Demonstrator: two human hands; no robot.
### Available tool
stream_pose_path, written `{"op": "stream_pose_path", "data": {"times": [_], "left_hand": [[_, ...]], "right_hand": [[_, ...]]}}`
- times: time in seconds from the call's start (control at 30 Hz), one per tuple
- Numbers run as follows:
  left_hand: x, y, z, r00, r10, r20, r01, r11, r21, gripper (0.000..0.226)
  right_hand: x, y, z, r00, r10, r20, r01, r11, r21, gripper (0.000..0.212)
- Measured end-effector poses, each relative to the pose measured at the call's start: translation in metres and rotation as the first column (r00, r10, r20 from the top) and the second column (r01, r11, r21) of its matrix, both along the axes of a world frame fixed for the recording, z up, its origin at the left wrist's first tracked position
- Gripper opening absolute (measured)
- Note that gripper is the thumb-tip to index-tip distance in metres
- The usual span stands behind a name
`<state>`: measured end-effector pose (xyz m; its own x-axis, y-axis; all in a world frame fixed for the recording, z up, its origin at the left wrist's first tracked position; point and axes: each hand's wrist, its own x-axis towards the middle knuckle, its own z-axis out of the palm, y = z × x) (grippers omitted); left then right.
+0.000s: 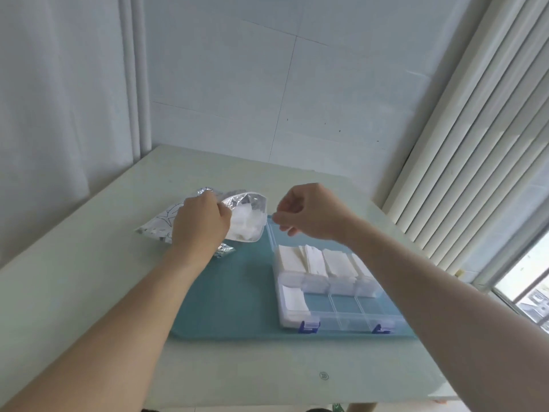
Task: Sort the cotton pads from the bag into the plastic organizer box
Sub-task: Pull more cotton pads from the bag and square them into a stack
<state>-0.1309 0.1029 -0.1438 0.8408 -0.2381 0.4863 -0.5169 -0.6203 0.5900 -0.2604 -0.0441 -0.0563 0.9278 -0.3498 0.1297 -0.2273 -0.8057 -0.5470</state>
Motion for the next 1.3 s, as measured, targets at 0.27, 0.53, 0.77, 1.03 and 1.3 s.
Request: {"op": "stream_pose_path", "data": {"times": [0.27,0.53,0.77,1.03,1.3], "left_hand": [[0.028,0.01,-0.011,0.986,-0.03,-0.165,0.003,0.987,-0.159,0.032],[0.034,0.008,-0.014,0.978,-0.008,-0.208,-0.042,0.971,-0.236,0.046],[0.029,0.003,-0.017,0.999,-0.013,-0.029,0.005,0.97,-0.245,0.038],[0.037,0.005,-0.015,0.99,0.061,-0.13,-0.075,0.992,-0.104,0.036],[0.031,0.002,-0.019,0.99,0.06,-0.128,-0.081,0.983,-0.164,0.038]], "right_hand": [[0.09,0.015,-0.037,0.957,0.04,-0.287,-0.142,0.928,-0.344,0.025],[0.127,0.02,-0.049,0.845,0.02,-0.534,-0.186,0.948,-0.259,0.047],[0.127,0.016,-0.035,0.765,0.083,-0.639,-0.307,0.919,-0.248,0.031],[0.123,-0.004,-0.047,0.898,0.045,-0.437,0.039,0.983,0.181,0.035],[0.122,0.005,-0.039,0.9,0.019,-0.436,0.221,0.842,0.492,0.017]]}}
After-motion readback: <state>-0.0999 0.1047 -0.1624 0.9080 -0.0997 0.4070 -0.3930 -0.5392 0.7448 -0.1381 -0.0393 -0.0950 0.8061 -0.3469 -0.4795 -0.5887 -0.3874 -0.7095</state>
